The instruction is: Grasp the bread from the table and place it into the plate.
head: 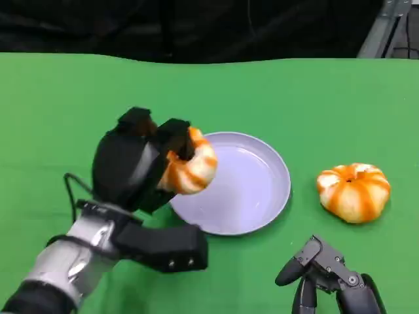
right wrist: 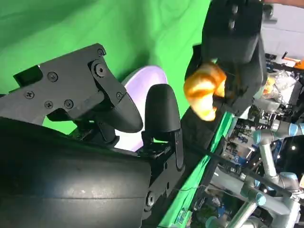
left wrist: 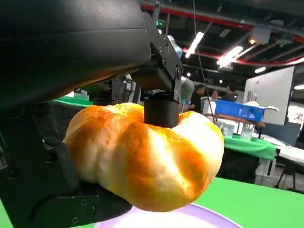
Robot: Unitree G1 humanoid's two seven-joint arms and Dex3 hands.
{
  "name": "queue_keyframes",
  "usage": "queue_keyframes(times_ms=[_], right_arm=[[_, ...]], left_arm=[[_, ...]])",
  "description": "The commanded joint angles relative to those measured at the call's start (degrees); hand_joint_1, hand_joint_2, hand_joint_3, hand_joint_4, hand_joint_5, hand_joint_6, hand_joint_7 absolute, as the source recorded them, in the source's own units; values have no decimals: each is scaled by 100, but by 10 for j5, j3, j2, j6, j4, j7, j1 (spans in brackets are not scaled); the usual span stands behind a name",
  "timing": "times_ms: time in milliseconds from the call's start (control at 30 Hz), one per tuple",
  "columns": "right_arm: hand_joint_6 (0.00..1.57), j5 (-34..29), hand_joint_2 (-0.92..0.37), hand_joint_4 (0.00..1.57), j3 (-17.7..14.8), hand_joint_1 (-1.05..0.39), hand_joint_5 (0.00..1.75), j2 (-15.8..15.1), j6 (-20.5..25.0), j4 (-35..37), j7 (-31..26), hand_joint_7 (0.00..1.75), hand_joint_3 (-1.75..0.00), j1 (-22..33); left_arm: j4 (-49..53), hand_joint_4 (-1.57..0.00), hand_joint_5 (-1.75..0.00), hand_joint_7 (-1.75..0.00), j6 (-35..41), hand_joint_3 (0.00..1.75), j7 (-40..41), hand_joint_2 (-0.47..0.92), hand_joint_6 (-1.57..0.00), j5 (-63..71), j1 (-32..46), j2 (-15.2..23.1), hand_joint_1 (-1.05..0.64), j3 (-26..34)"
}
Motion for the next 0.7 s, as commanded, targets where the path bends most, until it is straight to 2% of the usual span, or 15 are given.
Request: queue_keyframes(times_ms=[33, 233, 300, 367, 400, 433, 467, 500, 533, 600, 633, 667, 700], right_arm=[[42, 15, -72, 80, 2, -14, 175, 0, -2, -1, -1, 175, -143, 5], [41, 13, -73, 82, 4, -14, 175, 0, -3, -7, -1, 175, -144, 10], [40, 12, -73, 82, 5, -14, 175, 1, -5, -6, -3, 175, -144, 11], [40, 12, -72, 82, 6, -14, 175, 1, -5, -5, -3, 175, -143, 11], [40, 13, -72, 82, 7, -13, 175, 2, -4, -6, -3, 175, -143, 12], [40, 14, -72, 81, 8, -13, 175, 3, -4, -7, -2, 175, -143, 12], [40, 15, -72, 81, 9, -13, 175, 3, -3, -8, -2, 175, -143, 13], [40, 17, -72, 81, 10, -13, 175, 4, -2, -10, -1, 175, -143, 14], [40, 18, -72, 80, 10, -13, 175, 4, -2, -10, 0, 175, -143, 14], [40, 20, -73, 79, 10, -13, 175, 3, 0, -12, 0, 175, -143, 15], [40, 22, -73, 79, 11, -13, 175, 3, 0, -11, 1, 175, -143, 15], [40, 24, -73, 78, 11, -13, 175, 3, -1, -11, 1, 175, -143, 15], [40, 24, -73, 78, 11, -13, 175, 2, -2, -11, 1, 175, -142, 15]], left_arm=[[57, -104, -175, -175, -10, 149, -19, 12, -86, -13, -46, -21, -8, -12], [127, -101, -175, -175, -3, 131, -69, 22, -84, -28, -102, -69, -11, -31], [143, -98, -175, -175, 13, 123, -117, 29, -80, -43, -116, -84, -15, -29], [148, -92, -175, -161, 25, 114, -147, 37, -78, -55, -122, -91, -19, -27], [139, -92, -175, -159, 46, 113, -197, 38, -78, -71, -126, -98, -19, -22], [129, -77, -145, -121, 67, 88, -245, 52, -68, -82, -130, -101, -22, -20], [118, -65, -108, -73, 84, 53, -280, 73, -63, -91, -131, -104, -25, -20], [108, -62, -93, -51, 103, 36, -317, 82, -64, -94, -134, -104, -27, -24], [99, -39, -73, -29, 115, 25, -338, 88, -48, -93, -135, -102, -37, -28], [81, -14, -57, -12, 148, 26, -388, 91, -29, -84, -139, -98, -55, -42], [74, -7, -53, -8, 161, 28, -407, 92, -24, -78, -139, -97, -60, -48], [67, -3, -38, -3, 172, 32, -421, 92, -13, -75, -139, -96, -71, -53], [61, -1, -31, -2, 179, 33, -433, 92, -9, -74, -139, -95, -75, -56]])
